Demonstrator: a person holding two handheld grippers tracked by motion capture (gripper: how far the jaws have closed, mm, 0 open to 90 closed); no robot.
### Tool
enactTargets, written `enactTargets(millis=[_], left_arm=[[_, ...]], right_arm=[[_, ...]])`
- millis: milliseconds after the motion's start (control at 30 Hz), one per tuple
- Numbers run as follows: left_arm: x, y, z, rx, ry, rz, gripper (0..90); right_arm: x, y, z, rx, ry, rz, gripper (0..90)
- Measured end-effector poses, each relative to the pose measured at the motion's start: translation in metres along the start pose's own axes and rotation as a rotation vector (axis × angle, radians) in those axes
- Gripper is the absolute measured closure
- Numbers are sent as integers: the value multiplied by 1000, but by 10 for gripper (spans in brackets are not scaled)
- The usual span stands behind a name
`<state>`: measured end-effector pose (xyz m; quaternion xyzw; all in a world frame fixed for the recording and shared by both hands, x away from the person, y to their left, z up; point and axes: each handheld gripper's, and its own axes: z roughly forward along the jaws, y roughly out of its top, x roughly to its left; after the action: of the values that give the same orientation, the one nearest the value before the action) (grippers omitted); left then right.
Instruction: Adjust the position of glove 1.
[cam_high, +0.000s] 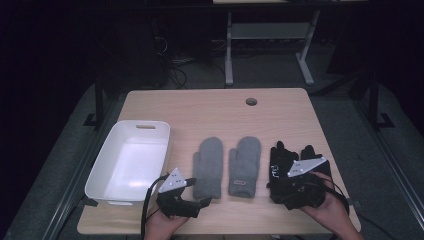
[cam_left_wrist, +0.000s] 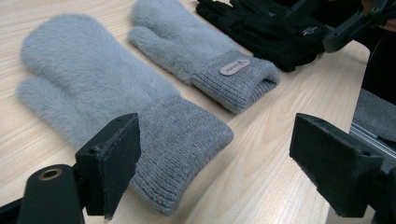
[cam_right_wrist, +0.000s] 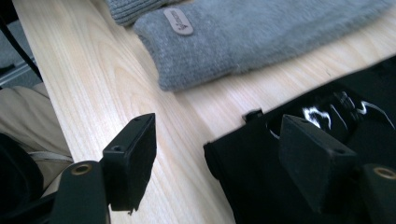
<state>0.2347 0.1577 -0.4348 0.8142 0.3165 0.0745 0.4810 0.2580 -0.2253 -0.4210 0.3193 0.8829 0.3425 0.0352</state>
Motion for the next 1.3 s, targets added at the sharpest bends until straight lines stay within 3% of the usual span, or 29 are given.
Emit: enactTargets(millis=[267, 700, 833, 967, 1300], left_arm=[[1, 1, -1, -2, 5, 1, 163], [3, 1, -2, -11, -2, 5, 163], [3, 0, -2, -16, -8, -12, 163], [3, 1, -2, -19, -8, -19, 163], [3, 0, -1, -19, -9, -12, 164]], right_arm=[[0, 21, 3, 24, 37, -22, 272], [0, 60, 11, 65, 37, -91, 267], [0, 74, 16, 71, 39, -109, 268], [-3, 89, 28, 101, 31, -158, 268], [-22, 116, 61, 209, 34, -175, 284]])
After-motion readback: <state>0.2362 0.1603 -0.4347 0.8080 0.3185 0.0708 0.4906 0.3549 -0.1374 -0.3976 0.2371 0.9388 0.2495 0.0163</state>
